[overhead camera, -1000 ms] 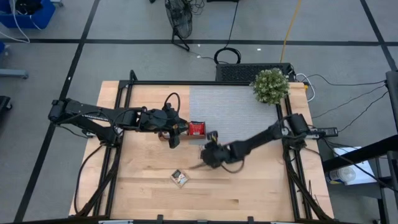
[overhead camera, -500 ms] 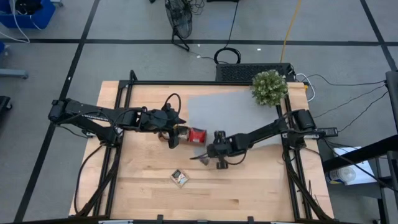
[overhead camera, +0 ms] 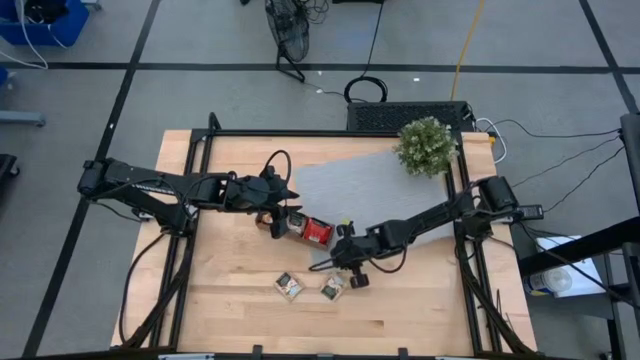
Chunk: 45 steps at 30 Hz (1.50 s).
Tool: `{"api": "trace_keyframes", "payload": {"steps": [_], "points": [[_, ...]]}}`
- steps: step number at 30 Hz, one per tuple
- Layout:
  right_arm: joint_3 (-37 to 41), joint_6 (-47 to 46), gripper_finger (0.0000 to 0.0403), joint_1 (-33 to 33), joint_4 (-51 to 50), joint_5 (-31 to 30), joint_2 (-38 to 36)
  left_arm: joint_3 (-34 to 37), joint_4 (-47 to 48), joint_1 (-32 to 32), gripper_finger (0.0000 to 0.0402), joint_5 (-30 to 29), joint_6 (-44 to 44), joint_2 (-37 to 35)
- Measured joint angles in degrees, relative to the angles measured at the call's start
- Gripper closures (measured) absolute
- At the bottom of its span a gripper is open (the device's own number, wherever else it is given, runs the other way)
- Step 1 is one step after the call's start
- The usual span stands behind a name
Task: Pick & Place Tea
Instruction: Put the brown tea bag into the middle section of the wooden organizer
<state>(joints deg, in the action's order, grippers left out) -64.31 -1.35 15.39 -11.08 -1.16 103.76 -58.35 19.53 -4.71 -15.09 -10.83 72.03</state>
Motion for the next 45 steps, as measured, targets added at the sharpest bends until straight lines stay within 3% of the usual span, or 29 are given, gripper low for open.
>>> {"api": "trace_keyframes", "payload": {"steps": [7,17,20,23,30,41,45], "points": [[5.2,11.0,0.0384,4.7,9.6,1.7,0.2,0.0,0.0,0.0,0.0249,0.0,0.0,0.0],[8.0,13.1,0.0187,7.6,19.4,-0.4,1.2,0.0,0.0,0.0,0.0249,0.0,0.1,0.0],[8.6,13.4,0.0152,7.5,22.8,-0.6,3.6,0.0,0.0,0.0,0.0249,0.0,0.1,0.0],[8.4,14.5,0.0142,7.5,23.8,-0.5,6.0,0.0,0.0,0.0,0.0249,0.0,0.1,0.0],[8.4,13.7,0.0188,6.9,22.9,-0.1,7.2,0.0,0.0,0.0,0.0249,-0.1,0.1,0.0],[8.5,12.9,0.0385,6.4,23.1,-0.2,7.2,0.0,0.0,0.0,0.0249,-0.1,0.1,0.0],[8.6,13.5,0.0396,6.4,24.4,-0.3,7.3,0.0,0.0,0.0,0.0249,-0.1,0.1,0.0]]}}
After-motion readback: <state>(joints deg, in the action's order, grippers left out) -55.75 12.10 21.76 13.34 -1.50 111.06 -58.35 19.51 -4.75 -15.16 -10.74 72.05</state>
